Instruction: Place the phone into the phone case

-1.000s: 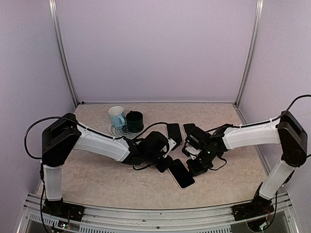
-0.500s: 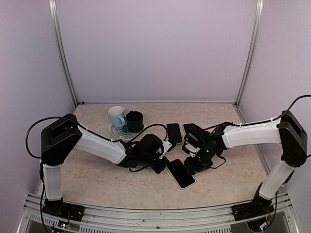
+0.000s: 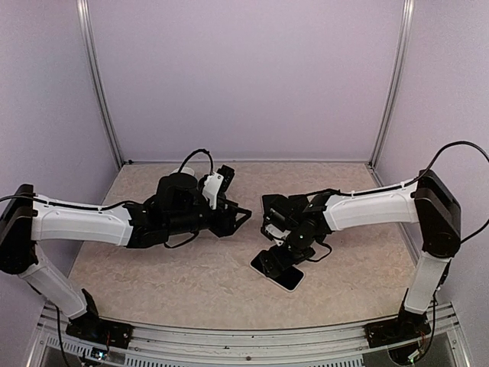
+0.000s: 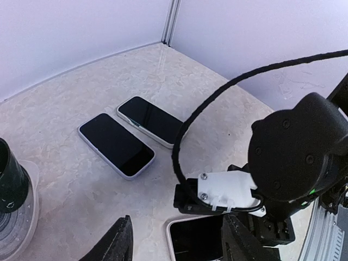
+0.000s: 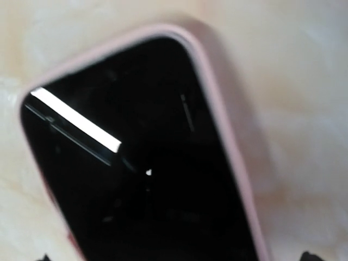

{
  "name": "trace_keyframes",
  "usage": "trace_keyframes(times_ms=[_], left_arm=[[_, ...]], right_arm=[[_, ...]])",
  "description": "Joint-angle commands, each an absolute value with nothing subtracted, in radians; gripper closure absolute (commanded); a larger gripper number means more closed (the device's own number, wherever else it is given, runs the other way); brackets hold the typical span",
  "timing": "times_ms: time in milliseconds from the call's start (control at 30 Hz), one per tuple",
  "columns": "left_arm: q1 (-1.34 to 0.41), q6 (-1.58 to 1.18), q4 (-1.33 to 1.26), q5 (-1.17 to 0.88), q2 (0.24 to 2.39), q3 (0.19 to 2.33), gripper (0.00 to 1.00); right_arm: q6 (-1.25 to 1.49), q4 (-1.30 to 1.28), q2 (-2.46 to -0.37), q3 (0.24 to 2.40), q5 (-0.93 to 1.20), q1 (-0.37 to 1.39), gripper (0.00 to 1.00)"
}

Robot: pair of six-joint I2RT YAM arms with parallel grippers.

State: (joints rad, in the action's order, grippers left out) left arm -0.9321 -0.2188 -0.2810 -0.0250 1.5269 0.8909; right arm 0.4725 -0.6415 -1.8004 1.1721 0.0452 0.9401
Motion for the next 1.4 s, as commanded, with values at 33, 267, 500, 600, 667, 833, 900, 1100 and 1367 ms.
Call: trace_keyframes(times_ms=[33,267,500,600,667,833,900,1100,1367], left_arm=[[-0.937,-0.239,-0.225,-0.005,1.524,0.856,0.44],[-0.939,-0.249,-0.231,0.009,1.489,0.818,0.44],[-0.938,-0.233,-0.198,0.027,1.5,0.835,0.44],[-0.937,-0.225,-0.194,0.033,1.497,0.836,0.44],[-0.939,-0.223,-0.191,0.034,1.498,0.837,0.44],[-0.937,-0.216,-0.175,0.047,1.5,0.84,0.44],[-0.934,-0.213,-0.168,0.057,1.497,0.839,0.44],[-0.924,-0.209,-0.151,0.097,1.474,0.834,0.44],[-0.903,-0.218,-0.089,0.245,1.402,0.829,0.44]], right_arm=[[0.285,-0.719,-1.905,1.277,-0.047,0.951,0.01],[0.171,-0.766,-1.996,1.331,-0.002,0.951,0.01],[0.13,-0.79,-2.013,1.401,0.139,0.951,0.01],[0.106,-0.783,-1.99,1.405,0.203,0.954,0.01],[0.097,-0.78,-1.977,1.397,0.184,0.956,0.01],[0.079,-0.816,-2.019,1.38,0.083,0.971,0.01],[0.055,-0.815,-2.037,1.369,0.057,0.988,0.01],[0.096,-0.835,-2.085,1.365,-0.08,1.0,0.13],[0.17,-0.789,-1.943,1.33,-0.096,0.957,0.39]])
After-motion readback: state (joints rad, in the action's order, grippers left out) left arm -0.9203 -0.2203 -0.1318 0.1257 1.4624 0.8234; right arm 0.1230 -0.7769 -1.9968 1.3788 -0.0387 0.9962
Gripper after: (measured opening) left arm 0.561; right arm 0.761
